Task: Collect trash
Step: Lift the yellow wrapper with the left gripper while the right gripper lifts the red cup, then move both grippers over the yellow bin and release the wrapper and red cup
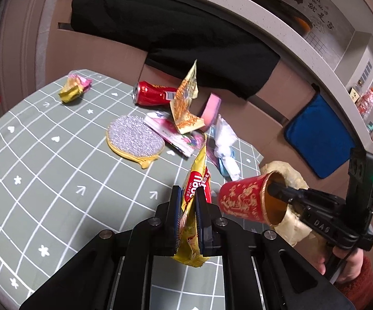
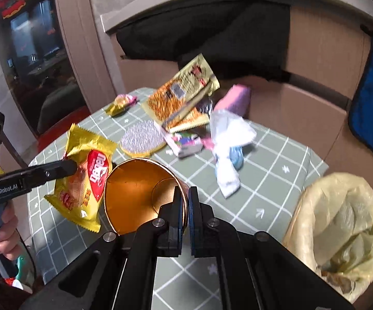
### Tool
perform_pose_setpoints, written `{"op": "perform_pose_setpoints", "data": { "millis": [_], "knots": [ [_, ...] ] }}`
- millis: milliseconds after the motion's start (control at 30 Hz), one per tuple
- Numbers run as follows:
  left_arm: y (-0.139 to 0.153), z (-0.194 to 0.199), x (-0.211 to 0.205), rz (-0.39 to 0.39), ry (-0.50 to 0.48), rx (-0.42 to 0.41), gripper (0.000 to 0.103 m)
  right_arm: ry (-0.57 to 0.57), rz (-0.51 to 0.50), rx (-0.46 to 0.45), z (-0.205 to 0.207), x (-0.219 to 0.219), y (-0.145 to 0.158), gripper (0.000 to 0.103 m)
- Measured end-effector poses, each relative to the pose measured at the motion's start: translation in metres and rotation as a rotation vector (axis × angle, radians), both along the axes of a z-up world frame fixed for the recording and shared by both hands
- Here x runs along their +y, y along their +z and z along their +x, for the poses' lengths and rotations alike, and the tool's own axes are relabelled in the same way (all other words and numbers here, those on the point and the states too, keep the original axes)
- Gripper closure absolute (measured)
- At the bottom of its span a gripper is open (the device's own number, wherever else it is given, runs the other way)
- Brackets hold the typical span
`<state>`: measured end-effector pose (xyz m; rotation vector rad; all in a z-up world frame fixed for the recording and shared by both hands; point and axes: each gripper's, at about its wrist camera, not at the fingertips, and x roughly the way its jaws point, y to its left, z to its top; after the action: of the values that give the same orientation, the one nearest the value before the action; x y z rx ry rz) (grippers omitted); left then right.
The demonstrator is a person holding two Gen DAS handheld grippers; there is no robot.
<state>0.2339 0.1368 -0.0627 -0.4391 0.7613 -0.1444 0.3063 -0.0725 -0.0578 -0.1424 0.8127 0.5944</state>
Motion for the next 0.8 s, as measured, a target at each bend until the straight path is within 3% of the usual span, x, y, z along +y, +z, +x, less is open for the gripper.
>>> {"op": "perform_pose_setpoints", "data": {
  "millis": [300,433,600,800],
  "knots": [
    [-0.008,0.0,0.0,0.005,0.003,0.025,0.092,-0.019,-0.09,0.041,0.01,0.011,-0.044,0.093],
    [-0.009,0.0,-0.001,0.015,0.008,0.026,0.092,-0.036,-0.037,0.099,0.022,0.006,-0.06,0.094],
    [0.004,0.004,-0.012,0.044,0.008,-0.018,0.092,-0.063,0.035,0.043,0.02,-0.008,-0.039,0.098],
    [0.045,0.011,-0.053,0.112,-0.033,-0.145,0.092,-0.101,0.116,-0.067,0.008,-0.039,0.012,0.098]
  ]
}}
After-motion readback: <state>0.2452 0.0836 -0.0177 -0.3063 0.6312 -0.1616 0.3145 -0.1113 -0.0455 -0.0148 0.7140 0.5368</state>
